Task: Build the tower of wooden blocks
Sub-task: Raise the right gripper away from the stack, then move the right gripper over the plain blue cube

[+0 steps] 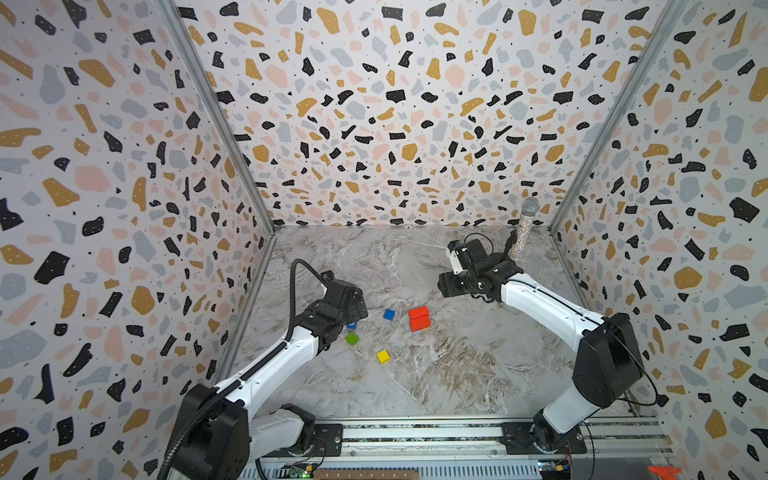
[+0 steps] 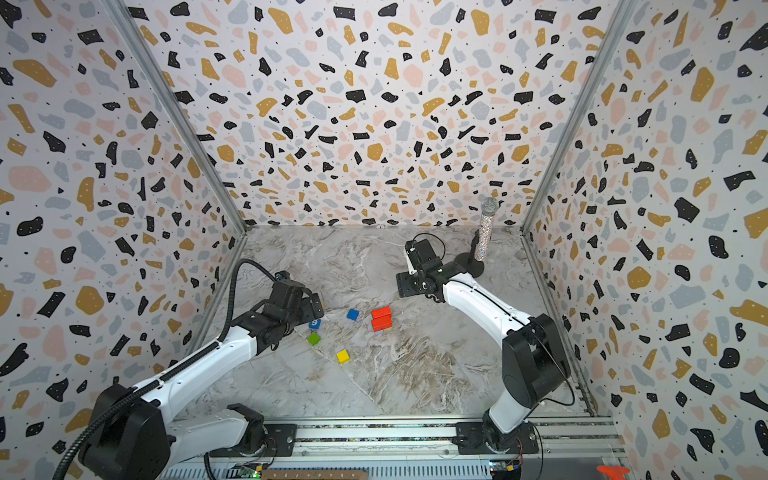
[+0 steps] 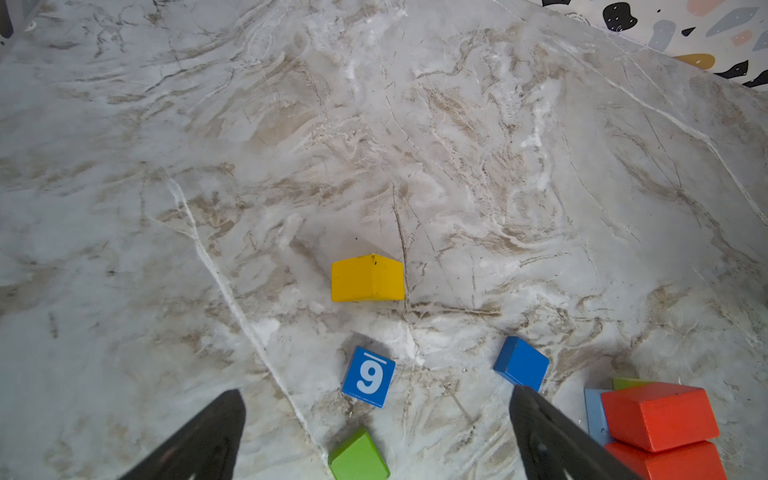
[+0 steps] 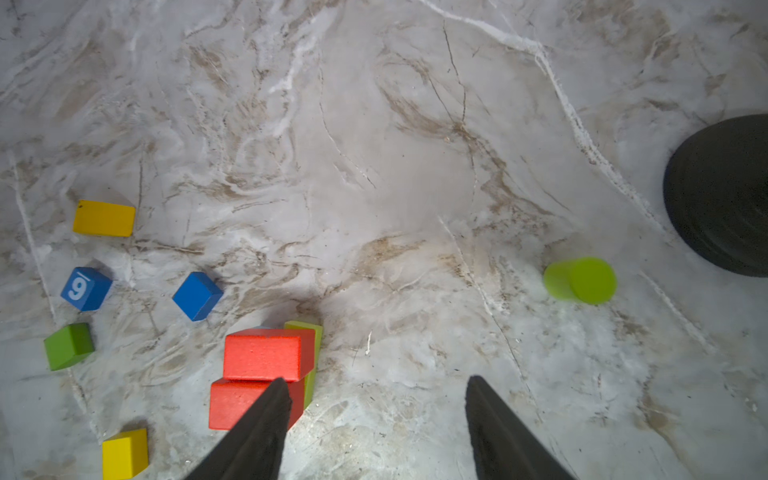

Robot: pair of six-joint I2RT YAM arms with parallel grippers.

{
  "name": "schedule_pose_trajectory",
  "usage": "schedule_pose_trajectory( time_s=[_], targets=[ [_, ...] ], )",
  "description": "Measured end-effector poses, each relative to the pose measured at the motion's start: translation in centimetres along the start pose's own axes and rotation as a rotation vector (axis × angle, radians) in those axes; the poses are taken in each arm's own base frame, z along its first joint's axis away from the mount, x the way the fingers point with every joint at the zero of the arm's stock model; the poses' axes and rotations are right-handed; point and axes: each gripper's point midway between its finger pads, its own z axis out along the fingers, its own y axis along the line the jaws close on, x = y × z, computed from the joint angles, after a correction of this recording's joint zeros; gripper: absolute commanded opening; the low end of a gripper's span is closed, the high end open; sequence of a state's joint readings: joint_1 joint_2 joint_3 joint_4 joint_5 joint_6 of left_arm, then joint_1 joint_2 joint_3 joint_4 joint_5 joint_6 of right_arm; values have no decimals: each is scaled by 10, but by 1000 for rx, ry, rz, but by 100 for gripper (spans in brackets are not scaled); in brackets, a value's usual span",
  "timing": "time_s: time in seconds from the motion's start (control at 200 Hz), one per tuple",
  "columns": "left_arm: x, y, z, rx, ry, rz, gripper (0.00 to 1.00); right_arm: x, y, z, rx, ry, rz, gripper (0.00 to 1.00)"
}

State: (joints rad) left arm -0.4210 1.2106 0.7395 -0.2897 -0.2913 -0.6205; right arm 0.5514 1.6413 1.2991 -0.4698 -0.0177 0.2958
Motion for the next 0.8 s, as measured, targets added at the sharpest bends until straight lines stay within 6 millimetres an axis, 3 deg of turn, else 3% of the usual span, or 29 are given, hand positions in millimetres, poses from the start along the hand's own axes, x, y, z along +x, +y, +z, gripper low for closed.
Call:
schedule_pose_trajectory(
  time_s=[0.15,0.285,0.481,0.601,0.801],
  targets=[
    [-5,-2,2,7,-23,-12,100,2,10,11,-29,31,-44,67],
    [-6,1,3,2,-50,-40,100,-5,37,19,-87,31,-153,74],
    [5,21,3,-23,-78,-106,100,-1,74,26,-213,46,-302,75],
    [9,34,-2,-32,-104,-145,100,8,90,35,-254,63,-396,75],
    [6,39,-7,-18,-145,-182,100,23,116,50,-304,92,-535,69]
  ],
)
